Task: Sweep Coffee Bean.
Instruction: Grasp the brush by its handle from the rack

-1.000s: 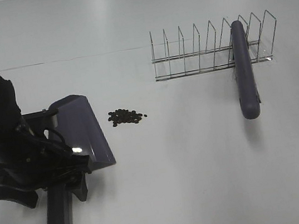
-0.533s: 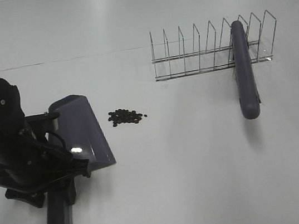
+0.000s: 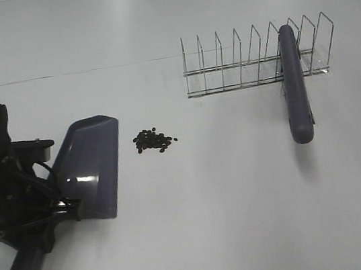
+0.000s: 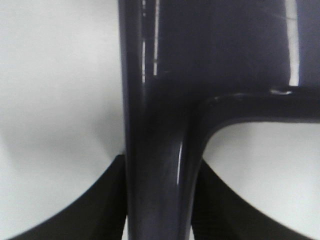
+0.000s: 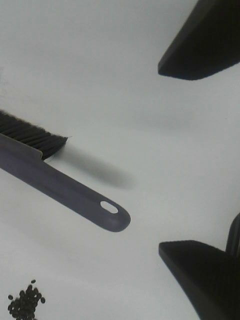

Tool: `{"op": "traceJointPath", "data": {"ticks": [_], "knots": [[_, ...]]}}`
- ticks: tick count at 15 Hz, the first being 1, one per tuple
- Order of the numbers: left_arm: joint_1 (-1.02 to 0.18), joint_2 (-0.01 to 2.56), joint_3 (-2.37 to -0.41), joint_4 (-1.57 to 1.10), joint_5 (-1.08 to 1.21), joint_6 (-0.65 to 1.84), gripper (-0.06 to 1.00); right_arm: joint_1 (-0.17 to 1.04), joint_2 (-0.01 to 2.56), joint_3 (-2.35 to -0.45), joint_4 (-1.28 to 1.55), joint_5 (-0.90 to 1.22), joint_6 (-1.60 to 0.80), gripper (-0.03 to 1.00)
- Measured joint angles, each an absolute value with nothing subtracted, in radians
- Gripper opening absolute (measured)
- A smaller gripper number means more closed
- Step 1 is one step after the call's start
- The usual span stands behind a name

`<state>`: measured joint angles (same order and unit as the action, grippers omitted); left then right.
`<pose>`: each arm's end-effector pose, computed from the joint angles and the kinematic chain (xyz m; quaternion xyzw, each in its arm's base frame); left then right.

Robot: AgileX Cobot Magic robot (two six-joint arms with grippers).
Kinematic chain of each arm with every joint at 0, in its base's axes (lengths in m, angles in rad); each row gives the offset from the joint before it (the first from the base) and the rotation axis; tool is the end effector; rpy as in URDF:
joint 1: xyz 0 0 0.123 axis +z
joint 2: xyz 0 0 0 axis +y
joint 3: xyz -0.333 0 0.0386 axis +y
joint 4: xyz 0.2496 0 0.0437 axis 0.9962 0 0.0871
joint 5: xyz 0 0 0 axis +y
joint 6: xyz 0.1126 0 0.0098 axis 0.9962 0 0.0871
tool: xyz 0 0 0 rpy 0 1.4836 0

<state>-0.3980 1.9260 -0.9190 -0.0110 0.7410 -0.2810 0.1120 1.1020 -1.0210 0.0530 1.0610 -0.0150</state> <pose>0.2874 -0.1217 0.1216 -0.0542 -0.9975 -0.0117 0.0436 0.1902 0.0267 0.3627 -0.0547 0.9650 0.0380 0.2535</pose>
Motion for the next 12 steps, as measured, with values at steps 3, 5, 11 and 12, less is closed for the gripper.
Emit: {"op": "traceJointPath", "data": {"ticks": [3, 5, 11, 12], "knots": [[-0.292, 1.926, -0.919, 0.029, 0.775, -0.239, 0.33, 0.112, 1.148, -1.085, 0.104, 1.084, -0.015, 0.76], [-0.249, 1.926, -0.919, 0.040, 0.772, -0.156, 0.33, 0.112, 1.188, -1.130, 0.132, 1.086, -0.015, 0.76], [-0.246, 1.932, -0.956, 0.077, 0.725, -0.083, 0.33, 0.112, 1.371, -1.273, 0.153, 1.200, -0.006, 0.74], [-0.246, 1.940, -1.016, 0.102, 0.724, -0.070, 0.33, 0.112, 1.457, -1.345, 0.153, 1.215, 0.010, 0.73]]}}
